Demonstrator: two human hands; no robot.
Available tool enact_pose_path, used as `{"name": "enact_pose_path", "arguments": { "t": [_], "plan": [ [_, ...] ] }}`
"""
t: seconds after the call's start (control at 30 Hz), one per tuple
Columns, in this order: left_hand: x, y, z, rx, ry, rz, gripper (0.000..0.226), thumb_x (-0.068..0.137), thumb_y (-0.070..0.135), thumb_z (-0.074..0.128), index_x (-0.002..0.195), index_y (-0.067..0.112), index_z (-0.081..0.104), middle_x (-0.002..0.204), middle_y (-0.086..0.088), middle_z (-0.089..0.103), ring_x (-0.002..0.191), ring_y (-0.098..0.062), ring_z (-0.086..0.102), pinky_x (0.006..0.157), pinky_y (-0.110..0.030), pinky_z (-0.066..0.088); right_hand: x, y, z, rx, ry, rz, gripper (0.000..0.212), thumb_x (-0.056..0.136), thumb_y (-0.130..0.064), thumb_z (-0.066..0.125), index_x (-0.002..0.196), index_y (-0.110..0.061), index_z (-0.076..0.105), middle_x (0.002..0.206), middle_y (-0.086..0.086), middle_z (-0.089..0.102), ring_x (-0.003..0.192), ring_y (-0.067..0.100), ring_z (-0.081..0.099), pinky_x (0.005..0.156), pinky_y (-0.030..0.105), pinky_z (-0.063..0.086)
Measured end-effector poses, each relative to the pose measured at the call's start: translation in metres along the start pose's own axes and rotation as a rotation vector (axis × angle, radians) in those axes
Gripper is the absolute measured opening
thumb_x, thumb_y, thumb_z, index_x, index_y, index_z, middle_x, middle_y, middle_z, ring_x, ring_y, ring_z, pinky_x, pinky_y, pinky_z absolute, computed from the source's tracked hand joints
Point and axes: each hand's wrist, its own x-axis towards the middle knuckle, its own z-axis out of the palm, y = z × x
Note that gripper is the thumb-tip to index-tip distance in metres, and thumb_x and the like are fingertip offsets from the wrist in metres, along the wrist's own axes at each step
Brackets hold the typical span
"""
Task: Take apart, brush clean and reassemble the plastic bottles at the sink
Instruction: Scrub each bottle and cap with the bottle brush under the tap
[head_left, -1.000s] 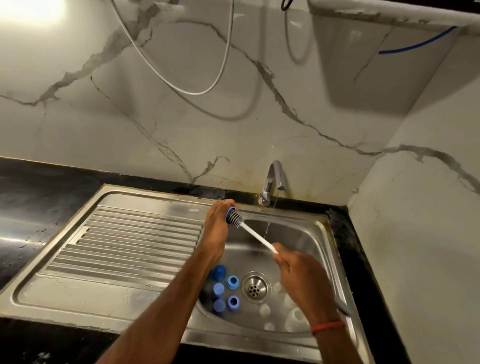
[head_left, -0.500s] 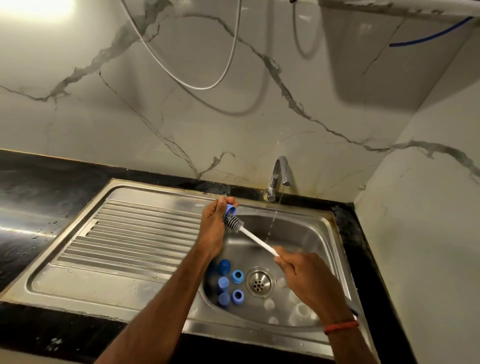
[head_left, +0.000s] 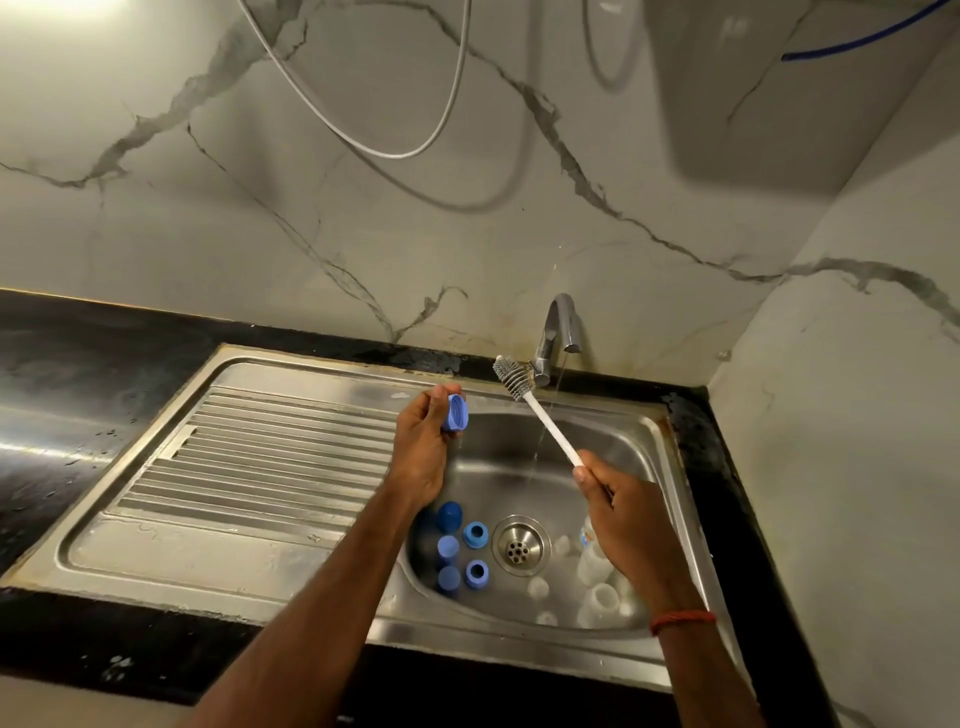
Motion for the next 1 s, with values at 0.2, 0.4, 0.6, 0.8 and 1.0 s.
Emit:
{"name": "enact_pose_path", "arguments": {
  "t": [0.2,0.4,0.6,0.8,1.0],
  "plan": [
    [-0.003,0.004,0.007,-0.333,0.114,-0.231,0.050,0.080,0.046,0.070,0.110,0.006,0.065,0.100,-0.014,0.070,0.085,-0.022,0.068,0.067,-0.027,0.059,-0.007,0.003,0.013,0.084,-0.131,-0.016,0.022,0.100,-0.032,0.055,0.115,-0.033,0.071,0.064,-0.009,0.062,0.061,0.012,0.062,0.068,0.041,0.057],
    [-0.003,0.005,0.012,-0.229,0.172,-0.221,0.059,0.076,0.065,0.066,0.097,0.010,0.060,0.073,-0.002,0.060,0.058,-0.009,0.052,0.045,-0.018,0.042,-0.011,-0.003,0.022,0.161,-0.107,-0.079,0.023,0.100,-0.030,0.056,0.113,-0.045,0.066,0.066,-0.007,0.063,0.061,0.014,0.062,0.066,0.041,0.056],
    [-0.011,0.002,0.028,-0.127,0.211,-0.173,0.058,0.095,0.068,0.037,0.078,0.018,0.060,0.055,0.006,0.049,0.052,-0.008,0.042,0.049,-0.024,0.033,-0.010,-0.015,0.031,0.063,-0.056,-0.090,0.031,0.101,-0.035,0.052,0.130,-0.033,0.064,0.057,-0.006,0.054,0.056,0.007,0.054,0.061,0.033,0.051],
    [-0.005,0.021,0.026,-0.260,0.282,-0.207,0.052,0.097,0.062,0.043,0.089,0.014,0.061,0.064,0.001,0.058,0.061,-0.011,0.054,0.056,-0.024,0.044,-0.009,-0.009,0.028,0.039,-0.097,-0.153,0.032,0.101,-0.035,0.052,0.130,-0.029,0.064,0.065,-0.006,0.062,0.060,0.008,0.058,0.061,0.034,0.052],
    [-0.014,0.015,0.031,-0.171,0.215,-0.228,0.057,0.096,0.067,0.039,0.082,0.016,0.059,0.055,0.004,0.050,0.051,-0.009,0.044,0.047,-0.023,0.035,-0.009,-0.012,0.029,0.022,-0.047,-0.160,0.032,0.101,-0.033,0.053,0.131,-0.028,0.063,0.058,-0.012,0.051,0.059,0.005,0.055,0.055,0.022,0.045]
  ]
}}
